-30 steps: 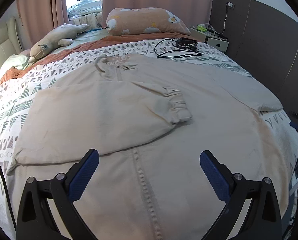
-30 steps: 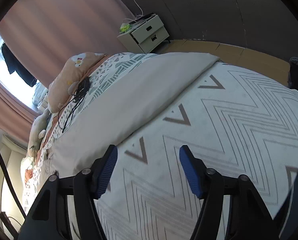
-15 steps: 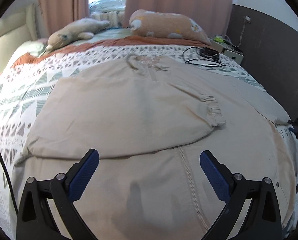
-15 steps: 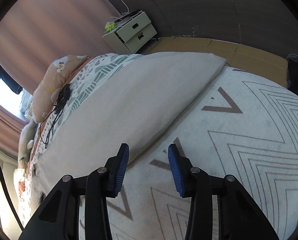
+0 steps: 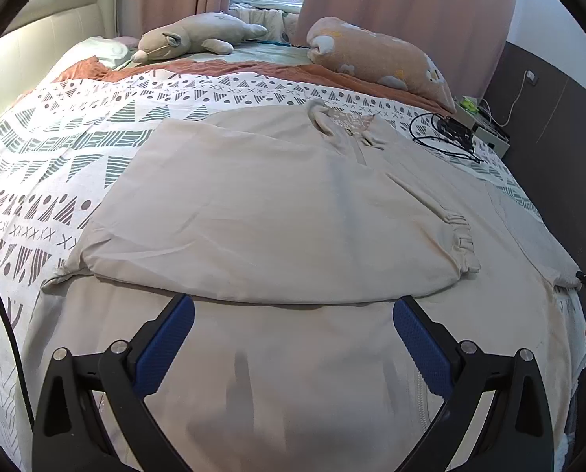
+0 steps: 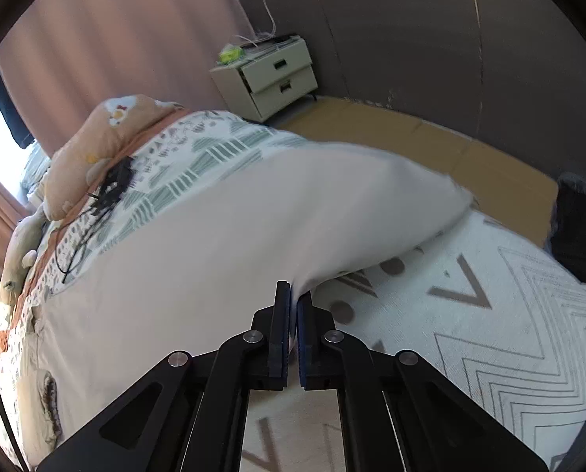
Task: Fold large clothes
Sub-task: 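Close the right gripper on the cuff of the second sleeve, then lift the gathered cuff with the right gripper and carry it across the body, then open the right gripper to lay the sleeve on the jacket body, then move both tools toward the jacket's drawstring hem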
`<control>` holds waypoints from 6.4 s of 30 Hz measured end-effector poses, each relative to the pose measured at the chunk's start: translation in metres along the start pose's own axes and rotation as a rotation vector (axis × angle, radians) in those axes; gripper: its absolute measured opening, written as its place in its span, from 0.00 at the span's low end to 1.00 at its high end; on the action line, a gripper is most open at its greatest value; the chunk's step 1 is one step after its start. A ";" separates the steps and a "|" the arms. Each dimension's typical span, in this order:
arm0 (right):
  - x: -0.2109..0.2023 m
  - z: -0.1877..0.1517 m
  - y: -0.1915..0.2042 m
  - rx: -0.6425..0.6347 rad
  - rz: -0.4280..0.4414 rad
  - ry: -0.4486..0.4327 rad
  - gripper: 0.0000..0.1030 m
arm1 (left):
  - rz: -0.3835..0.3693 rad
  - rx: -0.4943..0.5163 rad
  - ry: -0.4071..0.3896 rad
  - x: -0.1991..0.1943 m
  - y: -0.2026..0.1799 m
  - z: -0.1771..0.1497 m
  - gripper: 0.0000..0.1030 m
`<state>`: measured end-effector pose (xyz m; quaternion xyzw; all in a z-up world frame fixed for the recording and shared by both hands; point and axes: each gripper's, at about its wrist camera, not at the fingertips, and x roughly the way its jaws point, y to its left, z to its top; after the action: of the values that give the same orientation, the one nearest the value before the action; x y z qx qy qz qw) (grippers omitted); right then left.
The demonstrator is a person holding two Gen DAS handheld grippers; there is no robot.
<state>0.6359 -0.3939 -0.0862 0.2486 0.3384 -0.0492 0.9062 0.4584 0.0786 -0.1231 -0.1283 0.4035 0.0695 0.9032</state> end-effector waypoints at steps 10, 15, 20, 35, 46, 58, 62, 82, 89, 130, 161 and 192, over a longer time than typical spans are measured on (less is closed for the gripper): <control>-0.065 0.005 0.079 -0.138 0.122 -0.067 0.00 | -0.007 -0.029 -0.048 -0.024 0.019 -0.006 1.00; -0.090 -0.011 0.118 -0.216 0.179 -0.077 0.00 | -0.002 -0.055 -0.045 -0.028 0.035 -0.009 1.00; -0.109 -0.033 0.158 -0.289 0.229 -0.076 0.00 | -0.012 -0.082 -0.057 -0.034 0.047 -0.009 1.00; -0.079 -0.105 0.234 -0.360 0.305 0.125 0.00 | -0.130 -0.143 -0.086 -0.047 0.060 -0.012 1.00; -0.085 -0.099 0.225 -0.399 0.286 0.082 0.11 | -0.183 -0.136 -0.090 -0.047 0.049 -0.010 1.00; -0.072 -0.083 0.139 -0.280 0.219 0.103 1.00 | -0.152 -0.048 -0.070 -0.036 0.017 -0.013 1.00; -0.055 -0.090 0.109 -0.229 0.230 0.158 1.00 | -0.130 -0.034 -0.065 -0.034 0.012 -0.014 1.00; 0.034 -0.101 0.108 -0.167 0.137 0.332 0.36 | -0.110 -0.002 -0.032 -0.022 0.003 -0.015 1.00; 0.014 -0.097 0.121 -0.206 0.153 0.277 0.27 | -0.162 -0.059 -0.031 -0.026 0.012 -0.013 1.00; -0.018 -0.208 0.398 -0.580 0.331 0.163 0.28 | -0.140 -0.323 -0.090 -0.075 0.172 -0.010 1.00; 0.004 -0.139 0.211 -0.213 0.340 0.252 0.85 | -0.072 -0.228 -0.032 -0.048 0.118 -0.009 1.00; -0.005 -0.102 0.108 -0.029 0.225 0.231 0.84 | 0.026 -0.198 -0.116 -0.080 0.113 -0.024 1.00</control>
<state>0.5999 -0.2510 -0.1034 0.2759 0.4110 0.0862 0.8646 0.3624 0.1785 -0.0984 -0.2073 0.3432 0.1283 0.9071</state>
